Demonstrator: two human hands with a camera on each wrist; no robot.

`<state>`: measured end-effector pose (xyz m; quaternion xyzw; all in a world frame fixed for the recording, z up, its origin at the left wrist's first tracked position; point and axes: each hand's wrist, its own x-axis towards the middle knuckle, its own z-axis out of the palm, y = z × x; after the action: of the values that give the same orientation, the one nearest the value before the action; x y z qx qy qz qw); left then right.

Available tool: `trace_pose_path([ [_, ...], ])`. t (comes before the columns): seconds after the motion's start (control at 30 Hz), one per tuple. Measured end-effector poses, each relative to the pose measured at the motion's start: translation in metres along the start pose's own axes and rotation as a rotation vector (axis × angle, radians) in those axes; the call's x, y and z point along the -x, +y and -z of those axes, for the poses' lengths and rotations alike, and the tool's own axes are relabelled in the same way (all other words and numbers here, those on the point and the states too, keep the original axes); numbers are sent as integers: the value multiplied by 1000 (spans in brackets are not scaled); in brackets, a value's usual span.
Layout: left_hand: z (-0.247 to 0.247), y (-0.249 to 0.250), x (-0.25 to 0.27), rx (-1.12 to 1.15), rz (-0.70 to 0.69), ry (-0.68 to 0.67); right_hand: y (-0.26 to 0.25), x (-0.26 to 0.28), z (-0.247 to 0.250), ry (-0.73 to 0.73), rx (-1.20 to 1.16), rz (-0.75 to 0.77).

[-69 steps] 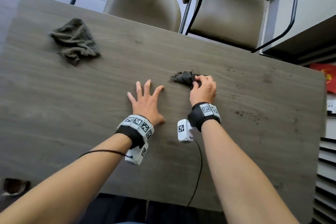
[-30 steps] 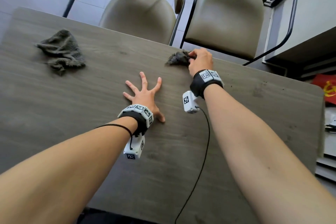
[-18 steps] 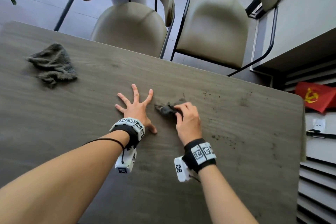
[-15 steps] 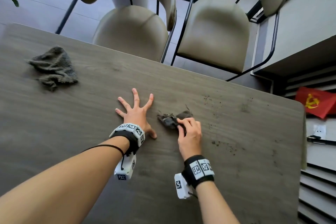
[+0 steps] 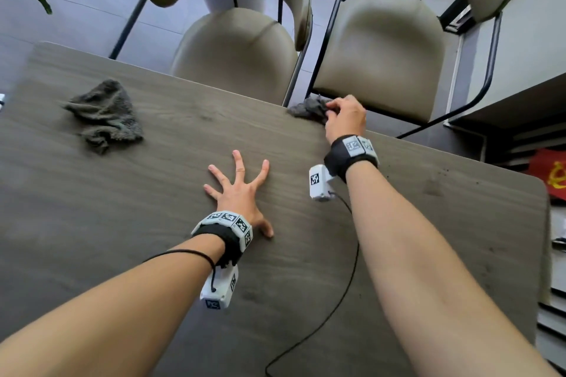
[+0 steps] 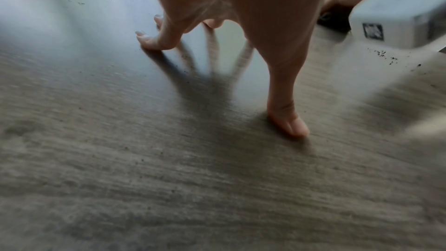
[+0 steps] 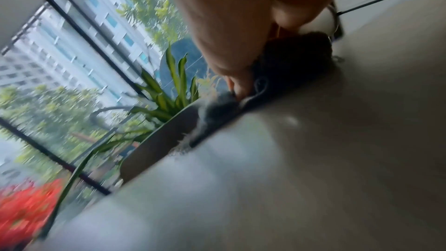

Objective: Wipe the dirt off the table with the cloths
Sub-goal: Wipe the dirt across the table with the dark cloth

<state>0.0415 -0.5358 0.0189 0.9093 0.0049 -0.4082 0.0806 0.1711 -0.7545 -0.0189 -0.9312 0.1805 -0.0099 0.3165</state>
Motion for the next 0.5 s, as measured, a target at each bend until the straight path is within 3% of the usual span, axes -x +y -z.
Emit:
trace_pose_path([
  [0.07, -1, 0, 1, 2, -1, 6, -4, -17, 2, -31, 30, -31],
  [0.17, 0, 0, 1, -14, 6, 11, -12, 5, 15, 136, -15, 53],
  [0.23, 1, 1, 2, -16, 7, 11, -11, 45, 24, 207, -62, 148],
  [0.3, 1, 1, 2, -15, 5, 12, -1, 98, 28, 178, -82, 180],
  [0.5, 0, 0, 3, -29, -1, 21, 56, 258, 27, 102, -16, 54],
])
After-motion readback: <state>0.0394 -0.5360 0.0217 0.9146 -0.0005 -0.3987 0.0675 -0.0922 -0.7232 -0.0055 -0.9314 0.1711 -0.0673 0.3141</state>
